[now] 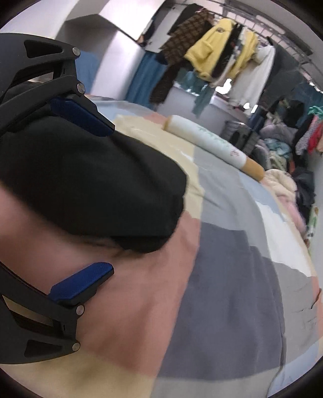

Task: Fold large clothes
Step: 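Grasp the cuff of the jacket sleeve with the right gripper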

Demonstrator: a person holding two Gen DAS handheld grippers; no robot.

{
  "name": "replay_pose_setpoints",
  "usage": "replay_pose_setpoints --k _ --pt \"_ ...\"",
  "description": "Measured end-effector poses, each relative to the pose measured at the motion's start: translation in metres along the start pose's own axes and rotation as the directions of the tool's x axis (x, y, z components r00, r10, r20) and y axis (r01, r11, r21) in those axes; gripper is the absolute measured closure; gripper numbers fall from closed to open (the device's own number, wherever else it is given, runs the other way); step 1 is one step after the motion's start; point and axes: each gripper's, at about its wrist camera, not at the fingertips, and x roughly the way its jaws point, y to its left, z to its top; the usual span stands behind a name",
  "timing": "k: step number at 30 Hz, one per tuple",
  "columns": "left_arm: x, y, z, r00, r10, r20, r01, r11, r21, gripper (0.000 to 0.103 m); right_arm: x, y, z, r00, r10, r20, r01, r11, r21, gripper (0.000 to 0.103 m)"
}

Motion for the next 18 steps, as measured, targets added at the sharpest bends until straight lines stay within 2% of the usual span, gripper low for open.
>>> replay_pose_setpoints --k 1,2,3,5,8,10,12,15,18 --pt "0.002 -0.001 0.0 1.0 -0.001 -0.003 0.001 1.0 -0.001 0.0 0.005 0.003 0.002 1.0 0.002 0.007 -0.002 1.0 -0.017 0.016" --pt "0.006 -0.004 0.002 1.0 -0.004 -0.008 0.004 1.0 -0.001 0.0 0.009 0.004 0.004 1.0 -0.007 0.009 0.007 1.0 -0.024 0.029" --pt "0.009 -0.006 0.003 1.0 -0.005 -0.01 0.005 1.0 0.003 0.0 0.012 0.004 0.005 1.0 -0.003 0.008 0.003 1.0 -0.028 0.037" --pt "0.014 -0.01 0.005 1.0 0.007 -0.006 -0.007 1.0 0.016 0.0 0.02 0.004 0.007 0.999 0.035 0.0 -0.035 0.998 -0.051 0.042" --pt "0.018 -0.013 0.008 1.0 0.027 -0.002 -0.027 0.999 0.038 0.0 0.022 0.009 0.006 0.999 0.037 0.004 -0.037 0.995 -0.097 0.045" --pt "0.02 -0.012 0.008 1.0 0.027 -0.005 -0.027 0.999 0.045 0.0 0.02 0.013 0.004 1.0 0.029 0.007 -0.028 0.993 -0.113 0.05" --pt "0.019 -0.009 0.009 1.0 0.018 -0.009 -0.018 0.999 0.041 0.0 0.015 0.022 0.002 0.999 0.033 -0.003 -0.033 0.989 -0.143 0.072" --pt "0.013 -0.007 0.011 1.0 0.004 -0.003 -0.003 0.999 0.045 0.0 -0.006 0.035 0.005 0.999 0.036 0.016 -0.033 0.986 -0.162 0.084" --pt "0.002 -0.004 0.019 1.0 -0.001 0.031 -0.001 0.998 0.064 0.0 -0.035 0.056 0.014 0.997 0.02 0.069 -0.006 0.979 -0.205 0.088"
